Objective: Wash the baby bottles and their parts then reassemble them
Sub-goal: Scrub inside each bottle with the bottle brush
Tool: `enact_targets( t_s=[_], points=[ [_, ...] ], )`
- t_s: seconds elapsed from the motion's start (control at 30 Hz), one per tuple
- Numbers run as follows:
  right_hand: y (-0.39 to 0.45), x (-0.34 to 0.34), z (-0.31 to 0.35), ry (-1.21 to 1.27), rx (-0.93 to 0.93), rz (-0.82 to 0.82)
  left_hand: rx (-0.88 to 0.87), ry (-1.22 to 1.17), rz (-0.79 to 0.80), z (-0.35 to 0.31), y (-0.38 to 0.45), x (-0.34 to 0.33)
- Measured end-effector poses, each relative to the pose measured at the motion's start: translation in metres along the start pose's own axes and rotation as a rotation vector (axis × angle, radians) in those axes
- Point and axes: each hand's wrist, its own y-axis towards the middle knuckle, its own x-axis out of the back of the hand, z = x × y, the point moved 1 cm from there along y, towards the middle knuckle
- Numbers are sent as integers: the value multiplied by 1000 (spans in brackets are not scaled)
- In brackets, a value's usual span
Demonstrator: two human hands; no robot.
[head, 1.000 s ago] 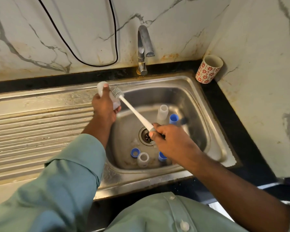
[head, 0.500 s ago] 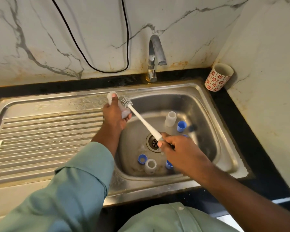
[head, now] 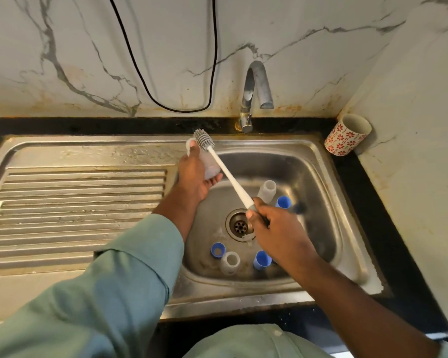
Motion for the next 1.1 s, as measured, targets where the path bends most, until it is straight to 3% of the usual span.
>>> enact_targets(
  t_s=[0.13, 0.27, 0.43, 0.6, 0.77, 0.9, 1.0, 1.1],
  points=[
    [-23, 0, -6, 15, 22, 70, -44, -61, -142, -16, 8, 9],
    [1, 1, -1, 60, -22, -1, -170, 188, -90, 8, -9, -5],
    [-16, 5, -3, 17, 26, 58, -126, -18, -180, -16, 0, 7],
    [-3, 2, -11, 81, -63, 19, -113, 217, -83, -2, -12, 6],
    [-21, 2, -11, 48, 15, 101, -118, -1, -177, -5, 4, 19],
    [6, -1, -8, 47, -36, 22, -100, 110, -61, 5, -9, 7],
    [-3, 1, -10, 28, 22, 34, -147, -57, -110, -10, 3, 12],
    [-6, 2, -7, 49, 13, 52, -137, 35, -91, -10, 5, 15]
  ],
)
